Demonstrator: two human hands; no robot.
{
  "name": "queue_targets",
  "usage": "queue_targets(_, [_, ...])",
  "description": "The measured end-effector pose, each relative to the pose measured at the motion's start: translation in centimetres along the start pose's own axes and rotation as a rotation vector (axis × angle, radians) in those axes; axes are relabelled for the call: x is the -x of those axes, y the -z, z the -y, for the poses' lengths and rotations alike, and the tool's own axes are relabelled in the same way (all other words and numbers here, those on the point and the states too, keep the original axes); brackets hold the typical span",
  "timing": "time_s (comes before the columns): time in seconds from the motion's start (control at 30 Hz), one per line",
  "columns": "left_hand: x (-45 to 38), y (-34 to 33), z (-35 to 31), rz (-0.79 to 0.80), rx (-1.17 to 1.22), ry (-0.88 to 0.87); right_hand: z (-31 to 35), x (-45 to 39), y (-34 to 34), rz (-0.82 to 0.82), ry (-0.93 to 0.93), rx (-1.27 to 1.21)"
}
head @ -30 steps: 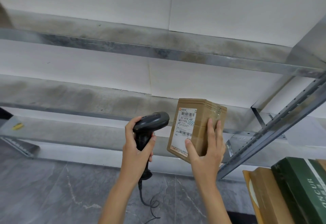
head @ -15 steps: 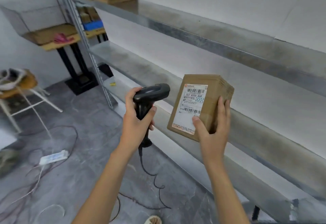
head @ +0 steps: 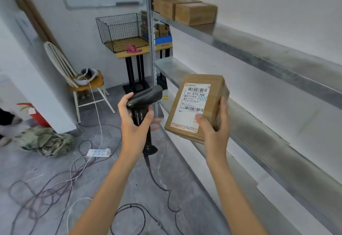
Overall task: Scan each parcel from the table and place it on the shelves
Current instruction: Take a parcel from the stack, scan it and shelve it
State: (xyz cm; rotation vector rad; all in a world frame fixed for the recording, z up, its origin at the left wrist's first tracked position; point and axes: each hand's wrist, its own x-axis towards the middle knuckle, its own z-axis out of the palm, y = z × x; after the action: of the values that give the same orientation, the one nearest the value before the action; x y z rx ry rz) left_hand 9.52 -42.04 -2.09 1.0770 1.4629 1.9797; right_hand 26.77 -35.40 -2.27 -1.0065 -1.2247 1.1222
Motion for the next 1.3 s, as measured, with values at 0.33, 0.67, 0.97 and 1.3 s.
queue_targets(0.33, [-10.6,4.0,0.3,0.058,-0.063,-0.077,0.7,-5.4,-11.3,-0.061,-0.025,-0.232])
queue_targets(0.67, [-18.4,2.6,1.7,0.146,0.064,-0.13,0.8,-11.9,-14.6,-0.224,-0.055,-0.307])
queue_targets(0.97, [-29.1,-3.2,4.5,0.163,0.182,-0.173,0.2,-23.4,-17.2,-0.301,0.013,-0.366])
queue_targets(1.3, [-42.7,-12.5,5.7,0.313,0.23,-0.217,3.7,-38.2,-16.0,-0.193,0.137,-0.181])
